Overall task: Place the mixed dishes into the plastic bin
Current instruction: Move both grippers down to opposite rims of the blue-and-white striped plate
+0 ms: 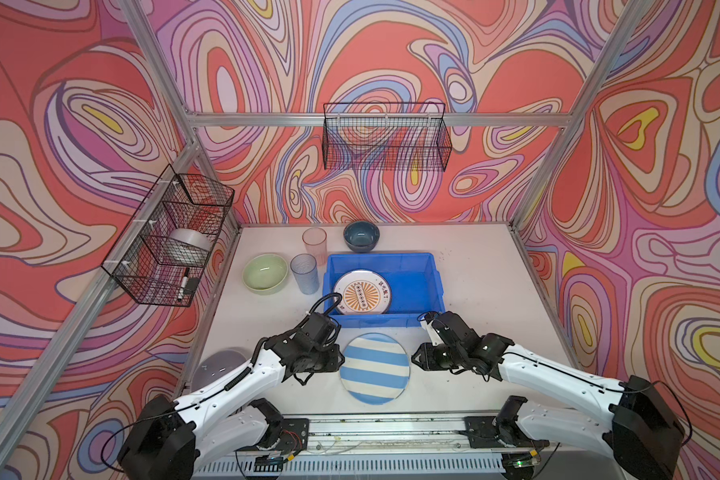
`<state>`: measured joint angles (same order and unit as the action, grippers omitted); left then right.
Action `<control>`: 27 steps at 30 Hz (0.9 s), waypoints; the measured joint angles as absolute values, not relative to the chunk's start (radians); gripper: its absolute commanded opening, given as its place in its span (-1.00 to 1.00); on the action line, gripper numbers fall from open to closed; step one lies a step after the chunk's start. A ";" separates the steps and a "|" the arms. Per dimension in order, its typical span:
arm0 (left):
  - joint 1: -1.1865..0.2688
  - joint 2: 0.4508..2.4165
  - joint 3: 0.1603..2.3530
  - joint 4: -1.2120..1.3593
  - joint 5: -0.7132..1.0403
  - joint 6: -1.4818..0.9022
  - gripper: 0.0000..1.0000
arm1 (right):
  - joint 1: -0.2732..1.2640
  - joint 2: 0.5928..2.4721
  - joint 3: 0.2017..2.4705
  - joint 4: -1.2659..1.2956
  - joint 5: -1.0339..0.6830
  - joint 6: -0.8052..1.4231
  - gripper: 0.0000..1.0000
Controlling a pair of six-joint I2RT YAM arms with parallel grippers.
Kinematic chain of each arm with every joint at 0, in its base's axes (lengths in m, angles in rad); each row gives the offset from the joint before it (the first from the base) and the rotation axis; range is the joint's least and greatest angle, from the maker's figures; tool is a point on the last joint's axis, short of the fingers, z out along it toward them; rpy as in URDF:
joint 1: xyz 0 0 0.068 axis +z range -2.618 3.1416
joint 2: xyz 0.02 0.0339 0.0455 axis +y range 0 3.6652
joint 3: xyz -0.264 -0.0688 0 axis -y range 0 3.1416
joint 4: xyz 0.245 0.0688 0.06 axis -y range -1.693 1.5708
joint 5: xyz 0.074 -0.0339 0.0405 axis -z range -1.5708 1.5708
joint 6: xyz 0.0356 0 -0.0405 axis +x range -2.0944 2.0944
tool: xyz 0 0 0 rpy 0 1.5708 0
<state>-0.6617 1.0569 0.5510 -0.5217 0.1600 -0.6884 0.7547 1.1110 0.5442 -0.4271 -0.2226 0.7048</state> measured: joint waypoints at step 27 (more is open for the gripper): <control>-0.667 1.193 0.469 -0.315 0.181 -0.707 -0.74 | 0.768 1.277 0.458 -0.159 -0.215 0.794 -0.57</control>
<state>-0.6670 1.1931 0.4686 -0.3145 0.1810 -0.7067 0.7685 1.2766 0.4580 -0.1585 -0.2150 0.7937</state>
